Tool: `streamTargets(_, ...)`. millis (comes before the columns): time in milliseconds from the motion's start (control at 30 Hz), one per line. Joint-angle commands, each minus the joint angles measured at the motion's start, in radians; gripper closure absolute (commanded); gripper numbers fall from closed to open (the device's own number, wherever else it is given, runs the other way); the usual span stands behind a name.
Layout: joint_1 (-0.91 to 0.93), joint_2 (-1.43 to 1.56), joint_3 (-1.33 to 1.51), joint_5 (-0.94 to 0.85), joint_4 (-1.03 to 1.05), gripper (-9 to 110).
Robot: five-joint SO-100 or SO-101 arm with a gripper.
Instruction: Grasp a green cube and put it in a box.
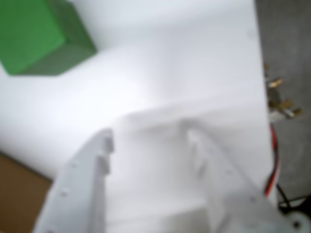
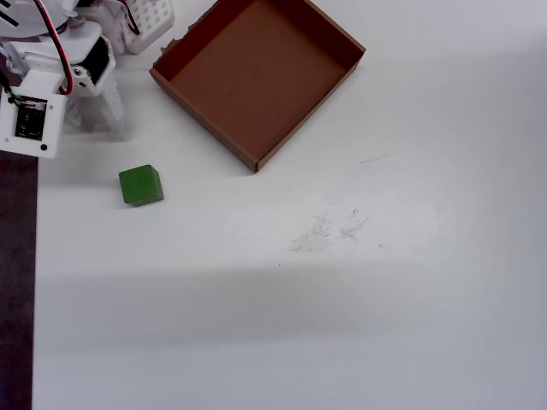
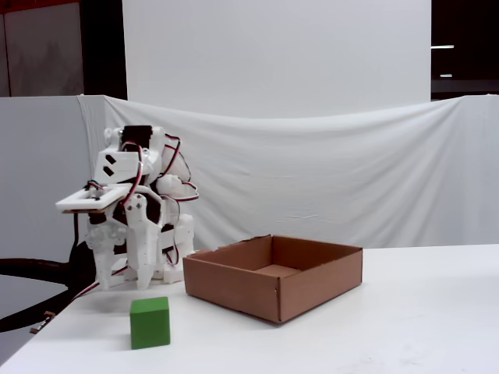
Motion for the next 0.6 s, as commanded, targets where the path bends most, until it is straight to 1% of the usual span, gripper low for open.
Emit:
streamTargets(0,0.006,-0.009,-0.005,0.002,-0.006,80)
streamTargets(233,0.023,-0.009,-0.005,0.002,-0.006,76)
streamTargets(300,0.023,-0.029,-0.006,0.002,-0.020,71)
streamTargets(333,0.023,-0.046,-0.009,0.002,-0.034,67)
streamTargets(367,0.023,-0.066,-0.017,0.002,-0.049,67)
streamTargets(467,0.021,-0.147,-0.071,0.006,-0.115,67)
streamTargets(567,0.020,-0.261,-0.163,0.049,-0.190,67)
